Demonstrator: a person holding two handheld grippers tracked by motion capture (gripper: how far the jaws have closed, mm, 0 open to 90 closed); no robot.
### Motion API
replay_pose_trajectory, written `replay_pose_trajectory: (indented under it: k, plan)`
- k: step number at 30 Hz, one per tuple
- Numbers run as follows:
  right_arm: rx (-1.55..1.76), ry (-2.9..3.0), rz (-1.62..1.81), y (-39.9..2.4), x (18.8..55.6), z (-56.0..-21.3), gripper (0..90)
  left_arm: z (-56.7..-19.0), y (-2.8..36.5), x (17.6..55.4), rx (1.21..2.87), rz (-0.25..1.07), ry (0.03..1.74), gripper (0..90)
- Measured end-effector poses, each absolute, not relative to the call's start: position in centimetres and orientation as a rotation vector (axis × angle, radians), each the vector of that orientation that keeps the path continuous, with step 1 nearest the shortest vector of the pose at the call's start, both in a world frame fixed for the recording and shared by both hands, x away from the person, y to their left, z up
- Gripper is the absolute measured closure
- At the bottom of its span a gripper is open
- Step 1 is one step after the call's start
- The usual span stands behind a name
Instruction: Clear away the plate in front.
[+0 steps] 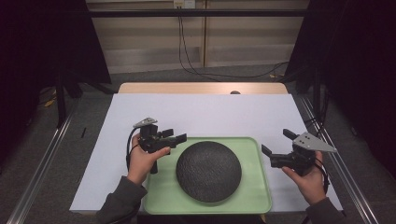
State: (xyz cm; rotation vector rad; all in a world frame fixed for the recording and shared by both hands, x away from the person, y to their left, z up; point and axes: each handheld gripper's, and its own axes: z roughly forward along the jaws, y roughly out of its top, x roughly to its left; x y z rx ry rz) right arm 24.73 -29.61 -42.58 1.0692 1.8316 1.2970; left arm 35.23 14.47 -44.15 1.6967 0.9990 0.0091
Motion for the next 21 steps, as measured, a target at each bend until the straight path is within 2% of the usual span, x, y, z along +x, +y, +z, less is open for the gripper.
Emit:
replay_pose_trajectory:
  k: [12,21]
  plan:
    - [1.063,1.842,1.292,-29.6,24.8,-42.6,2.1,-44.1,15.2,35.4,1.657,-0.028,1.006,10.3]
    - [1.064,1.843,1.290,-29.5,24.8,-42.7,2.1,-44.1,16.1,35.3,1.674,0.005,0.957,4.9]
